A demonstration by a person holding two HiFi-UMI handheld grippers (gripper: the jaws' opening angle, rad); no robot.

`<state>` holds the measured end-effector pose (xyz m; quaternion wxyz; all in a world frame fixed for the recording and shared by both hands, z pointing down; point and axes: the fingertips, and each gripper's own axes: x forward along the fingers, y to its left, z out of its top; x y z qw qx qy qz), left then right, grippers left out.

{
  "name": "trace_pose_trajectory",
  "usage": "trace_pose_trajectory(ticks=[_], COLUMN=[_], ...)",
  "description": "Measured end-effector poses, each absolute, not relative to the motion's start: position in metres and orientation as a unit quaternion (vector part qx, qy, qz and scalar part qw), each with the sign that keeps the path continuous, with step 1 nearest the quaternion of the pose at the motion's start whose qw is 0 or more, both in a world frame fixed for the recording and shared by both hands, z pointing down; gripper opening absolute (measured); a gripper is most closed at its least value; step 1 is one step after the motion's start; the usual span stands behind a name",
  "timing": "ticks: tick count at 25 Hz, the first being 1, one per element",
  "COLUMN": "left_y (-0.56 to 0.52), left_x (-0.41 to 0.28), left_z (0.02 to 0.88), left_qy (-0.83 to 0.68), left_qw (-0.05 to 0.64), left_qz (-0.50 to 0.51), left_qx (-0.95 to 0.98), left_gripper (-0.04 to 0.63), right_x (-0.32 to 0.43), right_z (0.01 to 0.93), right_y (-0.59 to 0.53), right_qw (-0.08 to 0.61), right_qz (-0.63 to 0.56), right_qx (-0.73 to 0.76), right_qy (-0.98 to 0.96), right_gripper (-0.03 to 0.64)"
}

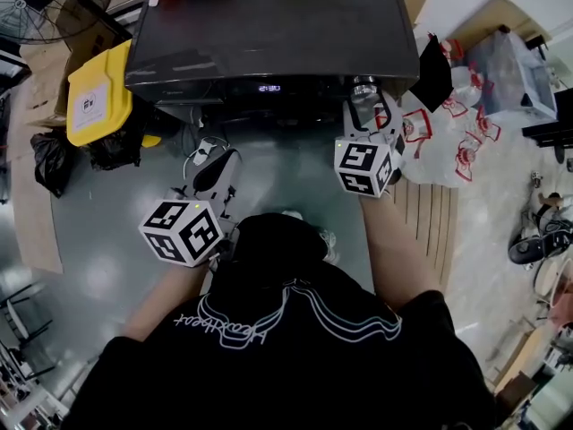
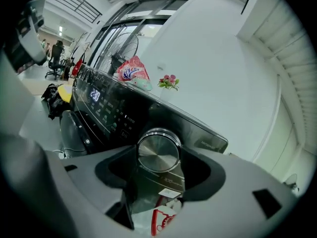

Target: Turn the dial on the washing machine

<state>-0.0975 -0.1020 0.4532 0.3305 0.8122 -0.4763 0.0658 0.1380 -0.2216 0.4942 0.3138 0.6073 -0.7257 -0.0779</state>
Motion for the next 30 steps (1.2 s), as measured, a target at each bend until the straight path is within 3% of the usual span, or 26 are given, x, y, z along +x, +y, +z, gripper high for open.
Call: trace_pose_trajectory(ticks=[30], left_y=[-0.098], left_x=[-0.092], left_z=[0.448], left_qy=[-0.461], left_qw=[0.327], left_qz=[0.065], left_qx=[0.822], left_gripper=[0.006], right_x=[0.145], right_z=[0.496], right_y=[-0.223], right_qw=[0.127], right_qz=[0.165], right_qx=[0.613], right_qy=[-0.762], right_gripper=[0.279])
